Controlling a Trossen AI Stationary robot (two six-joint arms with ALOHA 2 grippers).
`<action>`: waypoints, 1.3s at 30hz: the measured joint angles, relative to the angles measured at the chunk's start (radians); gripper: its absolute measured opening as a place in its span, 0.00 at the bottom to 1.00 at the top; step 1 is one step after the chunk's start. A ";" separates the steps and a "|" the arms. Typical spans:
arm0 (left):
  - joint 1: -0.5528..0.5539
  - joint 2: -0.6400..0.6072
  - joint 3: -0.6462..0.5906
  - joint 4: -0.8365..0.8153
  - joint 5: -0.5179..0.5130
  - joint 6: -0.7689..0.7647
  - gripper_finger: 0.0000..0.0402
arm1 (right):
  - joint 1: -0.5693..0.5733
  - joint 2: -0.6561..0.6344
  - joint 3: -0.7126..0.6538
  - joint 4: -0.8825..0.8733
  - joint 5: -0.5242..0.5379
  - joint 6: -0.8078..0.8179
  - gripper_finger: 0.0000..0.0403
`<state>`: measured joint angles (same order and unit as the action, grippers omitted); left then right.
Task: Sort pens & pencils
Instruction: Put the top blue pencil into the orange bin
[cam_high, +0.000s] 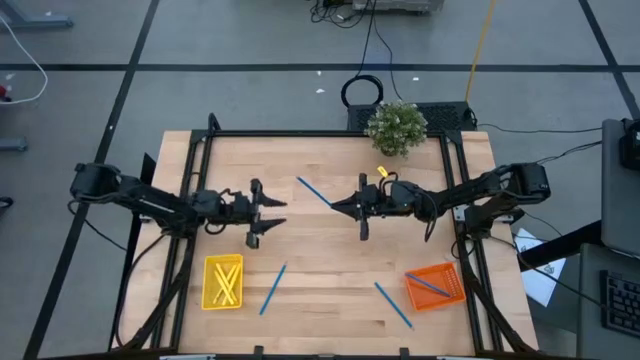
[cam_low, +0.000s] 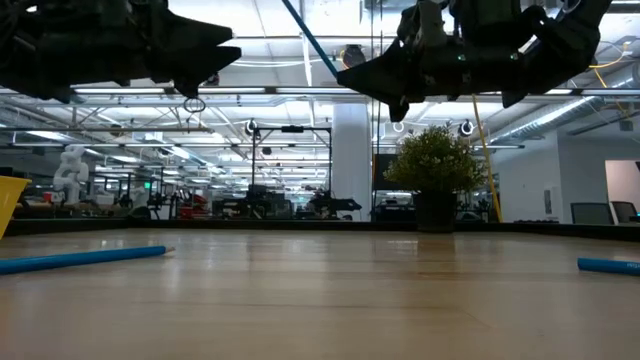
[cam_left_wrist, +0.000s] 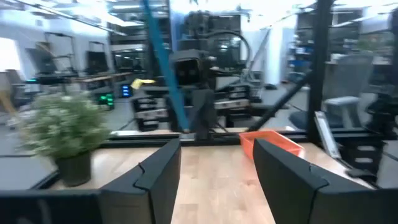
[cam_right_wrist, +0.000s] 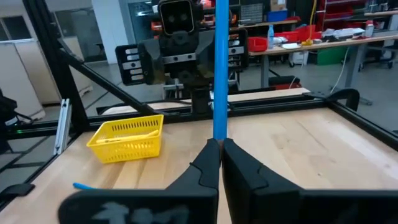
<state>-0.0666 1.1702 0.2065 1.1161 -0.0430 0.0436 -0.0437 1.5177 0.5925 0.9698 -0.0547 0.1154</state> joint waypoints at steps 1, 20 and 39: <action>0.000 0.008 0.008 -0.004 0.009 -0.001 0.52 | 0.001 0.000 0.000 0.000 0.000 0.000 0.00; 0.001 0.020 0.020 -0.051 -0.010 0.011 0.52 | 0.131 -0.158 0.001 -0.313 -0.050 0.013 0.00; 0.001 0.020 0.020 -0.091 -0.011 0.031 0.52 | 0.773 -0.780 0.001 -1.434 0.098 1.016 0.00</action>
<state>-0.0658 1.1904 0.2268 1.0254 -0.0536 0.0746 0.7292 0.7378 0.5934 -0.4637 0.0432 1.1310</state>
